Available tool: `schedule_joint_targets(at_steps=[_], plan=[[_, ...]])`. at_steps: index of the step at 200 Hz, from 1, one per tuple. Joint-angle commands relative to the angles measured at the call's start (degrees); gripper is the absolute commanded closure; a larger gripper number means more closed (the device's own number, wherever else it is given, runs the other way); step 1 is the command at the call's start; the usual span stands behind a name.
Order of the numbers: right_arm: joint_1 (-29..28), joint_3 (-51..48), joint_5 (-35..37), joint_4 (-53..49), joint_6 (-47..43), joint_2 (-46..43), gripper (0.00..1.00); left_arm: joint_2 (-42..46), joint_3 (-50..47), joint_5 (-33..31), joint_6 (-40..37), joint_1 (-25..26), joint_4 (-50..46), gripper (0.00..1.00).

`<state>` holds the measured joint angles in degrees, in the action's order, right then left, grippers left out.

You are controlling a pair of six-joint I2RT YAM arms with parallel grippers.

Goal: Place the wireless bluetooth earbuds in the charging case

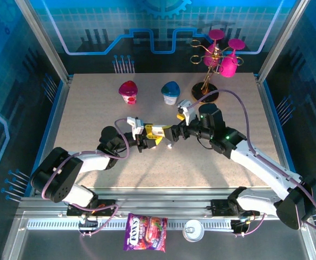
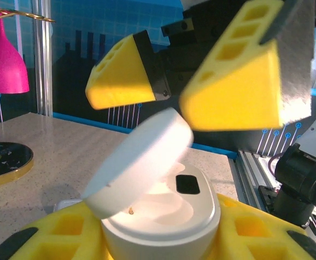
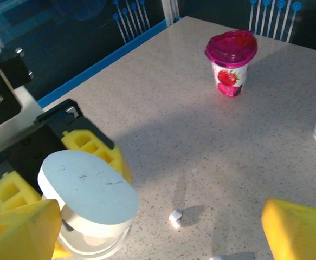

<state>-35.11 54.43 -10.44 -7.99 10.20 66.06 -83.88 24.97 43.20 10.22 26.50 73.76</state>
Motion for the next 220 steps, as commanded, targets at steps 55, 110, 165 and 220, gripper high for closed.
schedule_joint_targets(at_steps=[55, 110, 165, 220], plan=[[2.71, 2.8, 2.85, 0.03, 1.42, -0.53, 0.06, 1.89, 0.37, 0.5, -2.7, 0.09, 1.67, 0.68], [5.28, 0.13, 2.07, 1.28, 3.29, -3.81, 0.05, 5.5, 0.61, -14.56, -7.35, -5.73, -11.0, 0.69], [6.46, -3.23, 1.95, 1.17, 4.83, -5.41, 0.05, 7.84, 0.04, -18.75, -10.22, -9.29, -15.78, 0.69], [4.47, -2.22, -8.39, 4.2, -0.87, -2.84, 0.04, 6.69, 2.09, 1.63, -6.81, -9.19, -13.67, 0.69]])
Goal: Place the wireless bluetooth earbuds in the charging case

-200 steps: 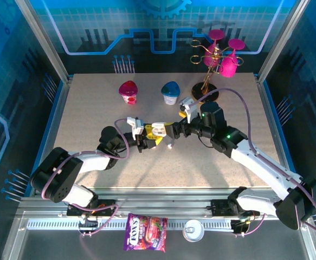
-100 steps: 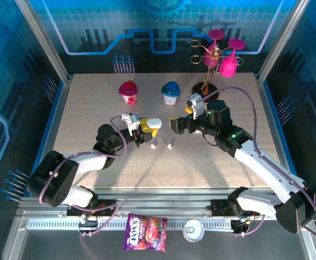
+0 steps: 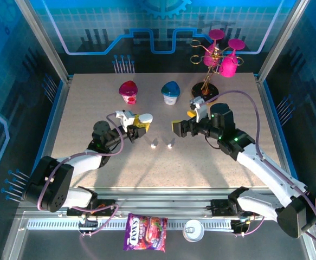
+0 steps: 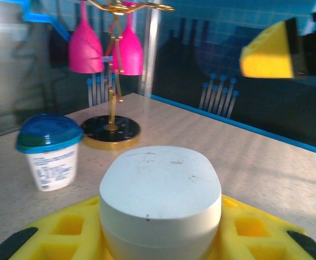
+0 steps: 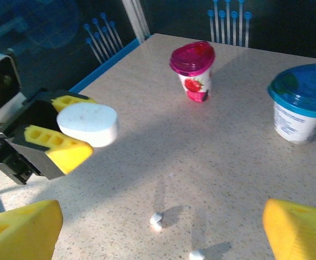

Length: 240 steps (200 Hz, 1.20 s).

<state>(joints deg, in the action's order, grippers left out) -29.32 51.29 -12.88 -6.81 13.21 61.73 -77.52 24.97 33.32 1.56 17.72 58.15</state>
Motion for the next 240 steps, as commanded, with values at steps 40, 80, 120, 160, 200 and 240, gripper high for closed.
schedule_joint_targets(at_steps=[40, 80, 120, 160, 200, 240], plan=[[-3.09, 5.65, -11.49, -0.33, -11.61, 6.4, 0.03, 0.63, 2.97, 17.72, 2.51, -0.05, 1.88, 0.68], [-3.86, 8.44, -13.17, -1.69, -15.18, 9.81, 0.03, 0.61, 3.66, 20.95, 3.92, 1.31, 2.73, 0.69], [-3.98, 10.06, -12.86, -2.5, -16.14, 11.67, 0.03, 0.35, 4.97, 22.57, 2.65, 4.48, -0.46, 0.69], [-3.97, 9.64, -11.94, -3.33, -16.68, 11.24, 0.02, 0.56, 7.08, 23.46, -0.67, 7.51, -6.83, 0.69], [-3.9, 8.46, -11.37, -3.89, -17.3, 9.62, 0.02, 0.66, 7.22, 23.61, -0.95, 7.85, -7.26, 0.68], [-3.89, 8.18, -12.03, -4.86, -18.13, 8.68, 0.02, 0.08, 7.54, 24.72, 0.35, 7.86, -6.01, 0.68]])
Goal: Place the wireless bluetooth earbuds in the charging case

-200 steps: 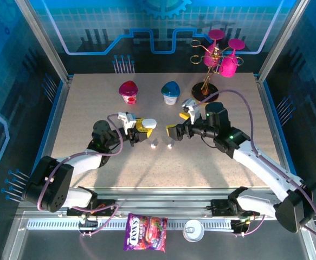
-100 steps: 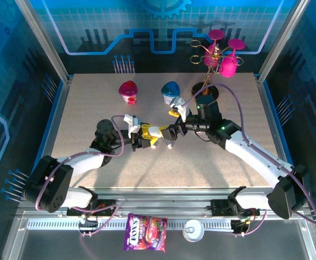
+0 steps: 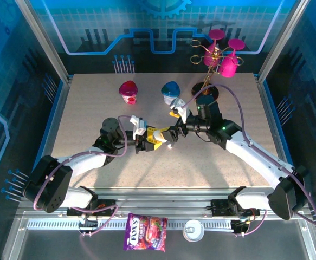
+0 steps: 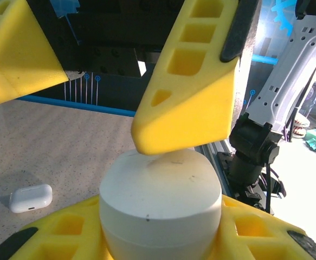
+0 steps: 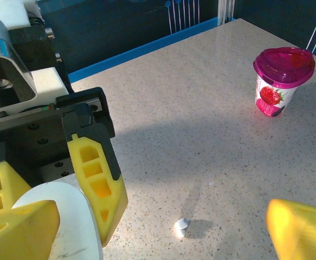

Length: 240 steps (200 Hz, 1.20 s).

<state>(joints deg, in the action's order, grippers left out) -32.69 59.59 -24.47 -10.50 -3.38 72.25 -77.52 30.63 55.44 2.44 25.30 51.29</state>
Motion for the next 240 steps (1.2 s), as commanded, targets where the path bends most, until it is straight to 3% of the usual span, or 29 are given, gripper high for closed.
schedule_joint_targets(at_steps=[1, 101, 165, 240], plan=[[-0.53, -0.15, -0.47, -1.18, -1.54, -1.84, 0.02, 0.13, 1.88, 2.63, -0.47, 0.27, 0.84, 0.68], [-4.06, 1.65, -7.67, -7.27, -9.2, -1.06, 0.01, 0.0, 2.24, 4.68, 0.46, 0.27, -0.07, 0.68], [-3.65, 1.79, 1.67, -7.09, -6.34, -0.16, 0.02, 0.6, 2.04, 5.45, 0.69, 0.23, 0.04, 0.68], [0.56, -0.26, -0.2, -2.37, -1.31, -2.89, 0.15, 0.7, 2.07, 5.9, -0.06, 0.21, -0.39, 0.68]])
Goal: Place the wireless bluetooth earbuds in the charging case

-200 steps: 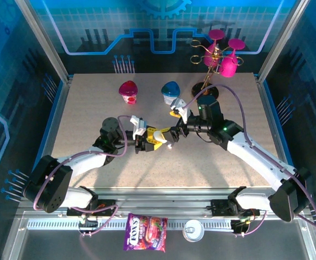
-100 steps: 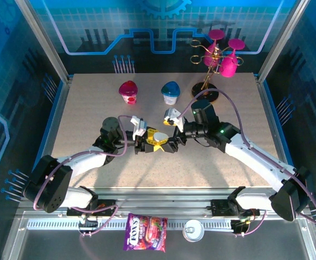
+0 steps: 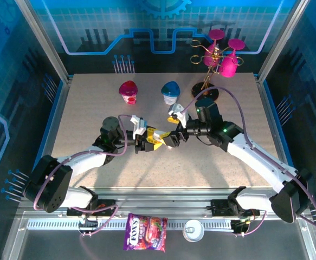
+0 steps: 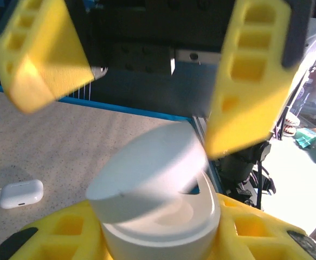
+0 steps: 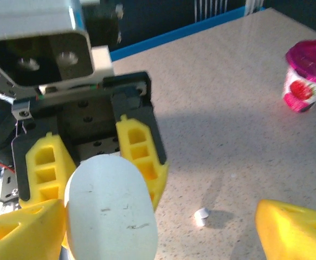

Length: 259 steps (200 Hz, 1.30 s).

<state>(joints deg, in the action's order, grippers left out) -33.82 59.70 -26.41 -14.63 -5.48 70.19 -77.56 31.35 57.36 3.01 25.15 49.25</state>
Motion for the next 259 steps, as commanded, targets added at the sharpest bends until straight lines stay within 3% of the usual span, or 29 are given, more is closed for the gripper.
schedule_joint_targets(at_steps=[1, 93, 164, 209, 259], plan=[[1.72, -0.42, 1.73, 1.74, 0.76, -0.8, 0.15, 0.75, 1.34, 3.98, -0.63, 0.35, 1.68, 0.68], [1.2, 0.33, -4.1, -2.15, -4.3, -0.65, 0.4, -1.27, 2.57, 4.77, 2.25, 0.41, 4.45, 0.68], [0.21, 1.47, -4.61, -5.41, -7.43, 0.33, 0.75, -2.16, 3.11, 5.46, 4.39, 0.43, 6.47, 0.68], [-0.62, 1.91, -3.85, -5.53, -8.05, -0.21, 0.91, -2.64, 2.92, 5.22, 4.03, 0.42, 6.27, 0.68], [-1.52, 1.92, -1.34, -6.1, -8.28, -1.06, 0.95, -3.12, 2.93, 4.75, 3.99, 0.42, 6.58, 0.66]])
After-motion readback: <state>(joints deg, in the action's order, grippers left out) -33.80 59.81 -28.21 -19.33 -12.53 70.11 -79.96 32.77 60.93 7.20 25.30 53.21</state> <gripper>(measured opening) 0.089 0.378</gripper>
